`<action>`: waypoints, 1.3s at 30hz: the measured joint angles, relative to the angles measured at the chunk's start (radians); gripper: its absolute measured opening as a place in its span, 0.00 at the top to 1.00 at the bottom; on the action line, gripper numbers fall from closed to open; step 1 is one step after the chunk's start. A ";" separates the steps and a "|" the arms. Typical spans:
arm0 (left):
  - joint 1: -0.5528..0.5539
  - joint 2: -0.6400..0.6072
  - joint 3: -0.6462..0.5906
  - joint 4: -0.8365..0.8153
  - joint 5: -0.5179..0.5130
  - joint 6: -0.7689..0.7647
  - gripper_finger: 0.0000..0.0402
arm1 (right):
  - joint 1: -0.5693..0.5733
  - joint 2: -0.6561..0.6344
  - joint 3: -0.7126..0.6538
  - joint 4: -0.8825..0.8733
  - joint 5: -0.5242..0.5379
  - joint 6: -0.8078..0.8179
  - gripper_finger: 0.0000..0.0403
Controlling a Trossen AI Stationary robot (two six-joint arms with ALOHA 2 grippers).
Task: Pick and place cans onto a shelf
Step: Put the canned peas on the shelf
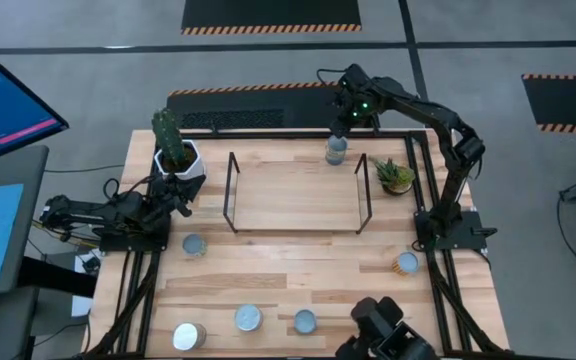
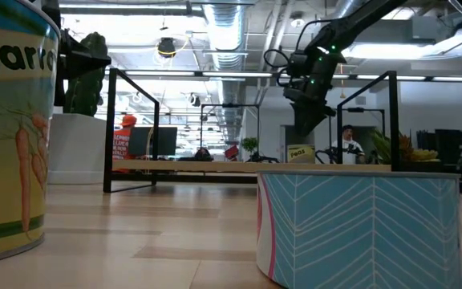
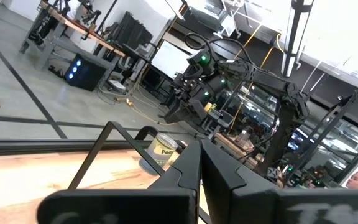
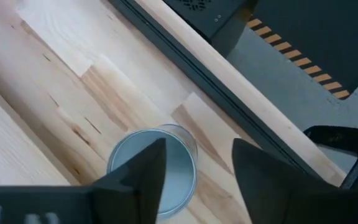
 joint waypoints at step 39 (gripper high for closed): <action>0.000 0.000 0.000 -0.009 0.000 -0.009 1.00 | 0.022 0.108 0.004 -0.138 0.012 -0.013 0.96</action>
